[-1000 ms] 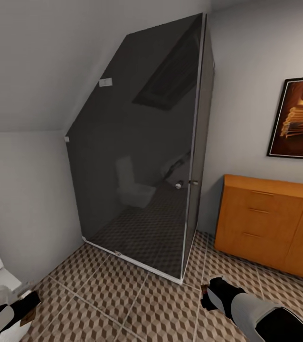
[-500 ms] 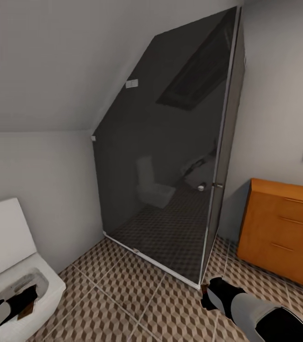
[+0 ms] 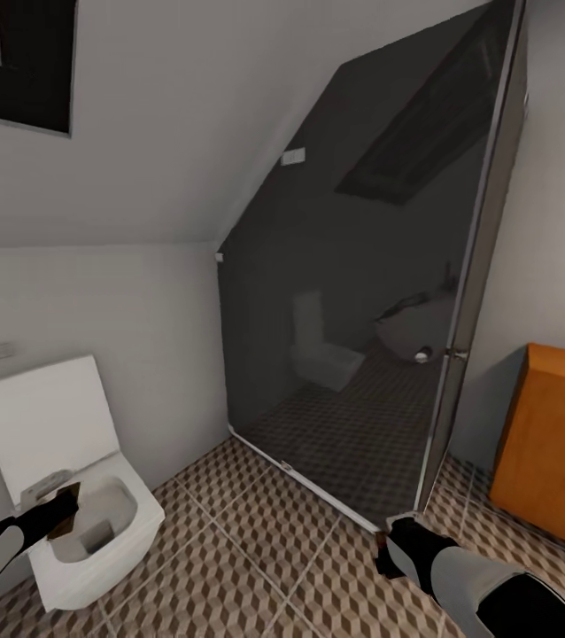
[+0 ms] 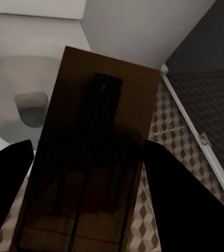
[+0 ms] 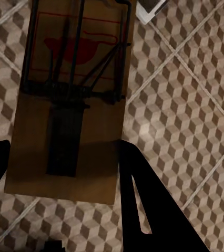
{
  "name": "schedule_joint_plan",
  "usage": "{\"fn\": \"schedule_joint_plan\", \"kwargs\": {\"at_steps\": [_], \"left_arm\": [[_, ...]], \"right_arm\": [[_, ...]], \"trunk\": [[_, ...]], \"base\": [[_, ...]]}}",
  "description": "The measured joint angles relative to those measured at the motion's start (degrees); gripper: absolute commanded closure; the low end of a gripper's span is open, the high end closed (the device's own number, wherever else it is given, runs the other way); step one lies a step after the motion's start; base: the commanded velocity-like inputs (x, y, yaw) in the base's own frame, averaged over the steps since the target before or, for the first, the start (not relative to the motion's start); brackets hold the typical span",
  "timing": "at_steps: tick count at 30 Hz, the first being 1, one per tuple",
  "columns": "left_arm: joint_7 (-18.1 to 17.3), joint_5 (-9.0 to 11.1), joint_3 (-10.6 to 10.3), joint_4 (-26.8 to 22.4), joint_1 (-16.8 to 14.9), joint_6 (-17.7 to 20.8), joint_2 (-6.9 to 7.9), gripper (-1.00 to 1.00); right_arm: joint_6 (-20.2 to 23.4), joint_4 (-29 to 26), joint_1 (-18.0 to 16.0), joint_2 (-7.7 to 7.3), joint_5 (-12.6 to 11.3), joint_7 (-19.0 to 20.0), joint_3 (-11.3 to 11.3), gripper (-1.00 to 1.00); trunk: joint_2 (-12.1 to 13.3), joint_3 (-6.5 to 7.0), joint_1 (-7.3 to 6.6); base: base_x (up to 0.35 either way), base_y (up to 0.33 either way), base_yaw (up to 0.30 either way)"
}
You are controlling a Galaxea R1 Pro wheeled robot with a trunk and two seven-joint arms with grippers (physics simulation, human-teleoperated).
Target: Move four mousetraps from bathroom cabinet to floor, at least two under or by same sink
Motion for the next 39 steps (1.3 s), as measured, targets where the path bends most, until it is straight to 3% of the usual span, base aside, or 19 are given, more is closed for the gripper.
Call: {"fn": "schedule_joint_plan", "kwargs": {"at_steps": [16,35,39], "left_arm": [[0.33,-0.49,-0.30,7.57,0.00,-1.36,0.40,1.00],[0.18,-1.01,-0.44,15.58,-0.01,-4.55,-0.44,1.00],[-0.13,-5.41,-0.79,17.04,0.00,-4.61,-1.55,1.00]], "right_arm": [[-0.01,0.00,0.01,-0.01,0.04,-0.14,-0.01,1.00],[-0.01,0.00,0.00,-0.09,0.12,-0.30,0.00,1.00],[-0.01,0.00,0.00,-0.19,0.21,-0.54,-0.05,1.00]], "trunk": [[0.00,0.00,0.00],[0.00,0.00,0.00],[0.00,0.00,0.00]], "base": [[0.000,0.000,0.294],[0.000,0.000,0.294],[0.000,0.000,0.294]]}}
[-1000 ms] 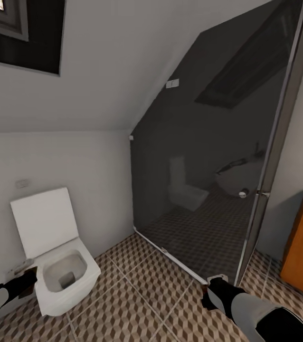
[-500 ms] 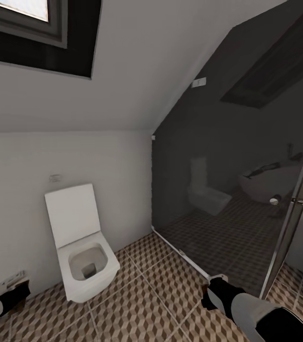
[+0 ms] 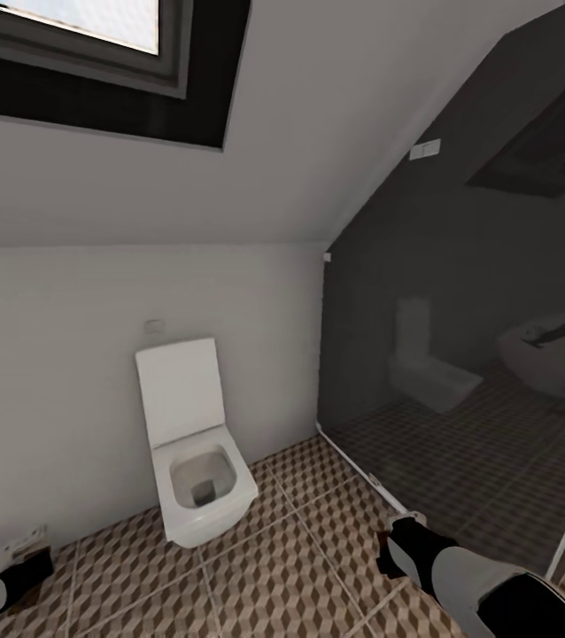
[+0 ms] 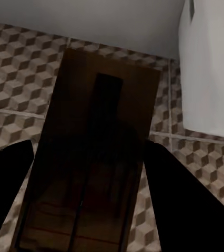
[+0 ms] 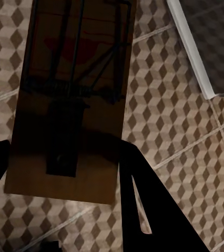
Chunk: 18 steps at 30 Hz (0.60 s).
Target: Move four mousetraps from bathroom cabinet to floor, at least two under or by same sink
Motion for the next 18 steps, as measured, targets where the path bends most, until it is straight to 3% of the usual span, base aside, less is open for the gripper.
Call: {"fn": "schedule_joint_plan", "kwargs": {"at_steps": [4,7,9,13,18], "left_arm": [[-2.19,-4.27,0.01,0.97,-0.01,-0.02,-1.04,1.00],[-6.43,-8.09,-0.04,1.68,-0.03,-0.07,-1.63,1.00],[-8.39,-9.59,-0.01,2.16,-0.03,-0.12,-1.85,1.00],[-10.14,-11.11,0.02,2.94,-0.03,-0.19,-2.03,1.00],[-10.60,-11.62,0.09,3.14,-0.02,-0.21,-2.15,1.00]], "right_arm": [[-0.03,-0.05,0.00,-0.13,0.06,-0.16,-0.03,1.00],[-0.04,-0.18,0.00,-0.33,-0.04,0.12,-0.08,1.00],[-0.03,-0.27,0.00,-0.43,-0.06,0.28,-0.09,1.00],[-0.06,-0.34,0.01,-0.50,-0.05,0.28,-0.07,1.00],[-0.08,-0.35,0.00,-0.52,-0.05,0.22,-0.05,1.00]], "trunk": [[0.00,0.00,0.00],[0.00,0.00,0.00],[0.00,0.00,-0.01],[-0.01,0.00,-0.02],[-0.01,0.00,-0.03]], "base": [[0.000,0.000,0.280],[0.000,0.000,0.137],[0.066,0.000,0.056],[0.211,0.000,0.024],[0.298,-0.033,0.005]]}}
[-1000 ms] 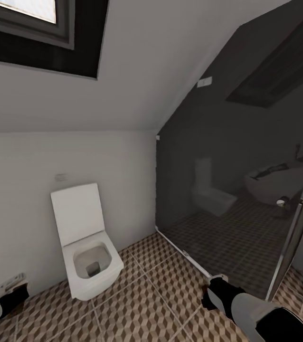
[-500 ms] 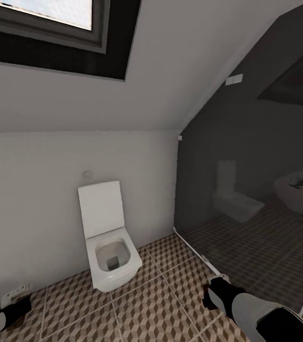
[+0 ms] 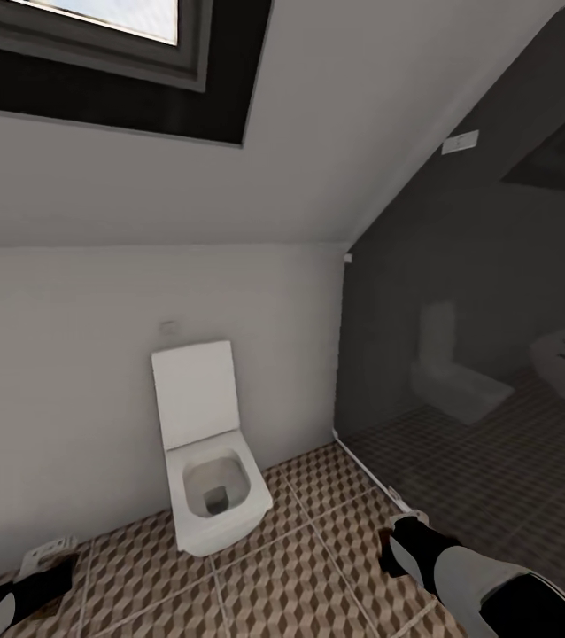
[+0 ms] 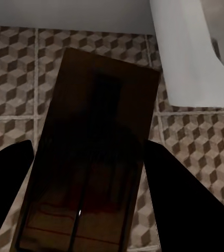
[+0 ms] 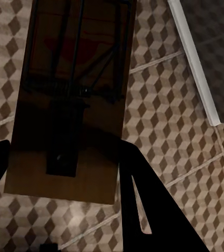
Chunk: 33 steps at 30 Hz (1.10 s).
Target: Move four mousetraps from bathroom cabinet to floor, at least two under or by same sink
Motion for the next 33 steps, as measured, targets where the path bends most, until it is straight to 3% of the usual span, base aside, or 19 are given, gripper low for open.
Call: {"fn": "schedule_joint_plan", "kwargs": {"at_steps": [22,33], "left_arm": [[-0.12,0.06,0.12,0.12,0.00,0.00,-0.01,1.00],[0.01,0.42,0.21,0.27,0.02,0.00,0.17,1.00]], "right_arm": [[0.01,0.00,0.00,-0.10,-0.03,-0.38,0.01,1.00],[-0.02,0.01,-0.01,-0.12,-0.05,-0.46,0.00,1.00]], "trunk": [[0.00,0.00,0.00],[0.00,0.00,0.01]], "base": [[0.316,-0.115,0.003],[0.285,-0.125,0.239]]}}
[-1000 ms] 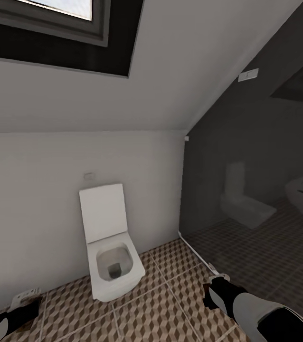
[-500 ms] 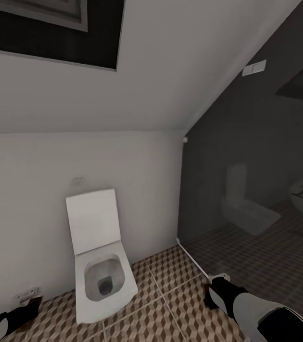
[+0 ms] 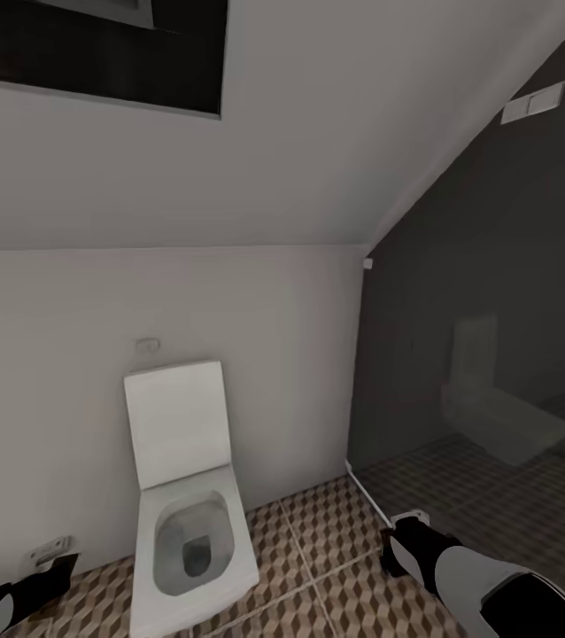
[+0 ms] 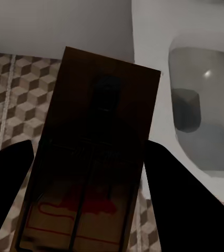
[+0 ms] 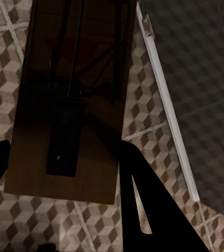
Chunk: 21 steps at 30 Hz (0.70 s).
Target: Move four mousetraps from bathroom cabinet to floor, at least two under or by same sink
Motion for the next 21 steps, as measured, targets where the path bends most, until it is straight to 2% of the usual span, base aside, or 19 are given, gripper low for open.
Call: {"fn": "schedule_joint_plan", "kwargs": {"at_steps": [7,21], "left_arm": [[-0.03,0.06,0.00,0.08,0.00,0.00,-0.01,1.00],[-0.05,0.07,0.00,0.09,-0.01,0.01,-0.10,1.00]], "right_arm": [[0.00,-0.01,0.00,0.02,0.00,0.00,0.00,1.00],[0.00,0.00,0.00,-0.05,0.01,-0.02,0.01,1.00]], "trunk": [[0.00,0.00,0.01],[0.01,0.00,0.02]], "base": [[0.163,-0.090,0.274],[0.015,-0.007,0.275]]}}
